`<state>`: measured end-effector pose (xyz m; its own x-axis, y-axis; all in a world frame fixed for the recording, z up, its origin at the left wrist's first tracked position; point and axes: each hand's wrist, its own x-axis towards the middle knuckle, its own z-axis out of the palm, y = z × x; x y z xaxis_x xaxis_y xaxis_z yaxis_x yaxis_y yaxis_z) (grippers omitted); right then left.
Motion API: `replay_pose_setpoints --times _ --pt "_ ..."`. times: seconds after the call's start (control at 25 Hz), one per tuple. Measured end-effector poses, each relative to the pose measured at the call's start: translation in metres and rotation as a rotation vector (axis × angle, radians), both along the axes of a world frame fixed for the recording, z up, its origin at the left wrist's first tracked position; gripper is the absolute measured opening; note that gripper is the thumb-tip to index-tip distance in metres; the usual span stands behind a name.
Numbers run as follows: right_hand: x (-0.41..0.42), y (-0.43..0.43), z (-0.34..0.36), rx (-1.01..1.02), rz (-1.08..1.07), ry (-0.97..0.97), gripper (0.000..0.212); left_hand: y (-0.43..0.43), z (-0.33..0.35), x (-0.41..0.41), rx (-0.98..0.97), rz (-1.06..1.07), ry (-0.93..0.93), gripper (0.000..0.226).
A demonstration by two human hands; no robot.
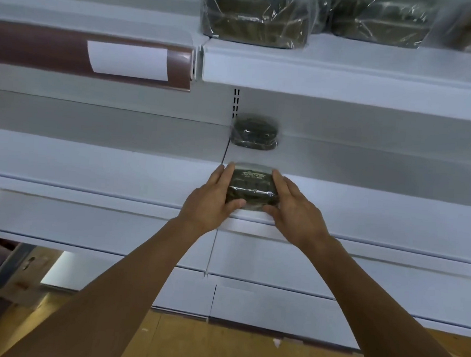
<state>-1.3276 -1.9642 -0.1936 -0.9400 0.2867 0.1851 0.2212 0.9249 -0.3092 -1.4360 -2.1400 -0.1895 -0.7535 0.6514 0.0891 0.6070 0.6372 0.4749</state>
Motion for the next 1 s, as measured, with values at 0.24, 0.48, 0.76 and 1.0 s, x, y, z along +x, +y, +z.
replay_pose_setpoints --times 0.24,0.48,0.76,1.0 --pt "-0.028 0.012 -0.004 -0.029 -0.015 0.05 0.076 0.009 -0.012 -0.028 0.22 -0.011 -0.154 0.081" --pt "-0.055 0.027 -0.012 -0.014 -0.05 0.066 0.073 0.022 -0.028 -0.056 0.238 0.031 -0.074 0.079" --pt "-0.089 0.049 -0.022 -0.006 -0.039 0.086 0.074 0.041 -0.038 -0.085 0.198 0.112 0.117 0.078" --pt "-0.098 0.058 -0.031 -0.114 -0.078 0.089 0.074 0.047 -0.04 -0.092 0.155 0.165 0.115 0.078"
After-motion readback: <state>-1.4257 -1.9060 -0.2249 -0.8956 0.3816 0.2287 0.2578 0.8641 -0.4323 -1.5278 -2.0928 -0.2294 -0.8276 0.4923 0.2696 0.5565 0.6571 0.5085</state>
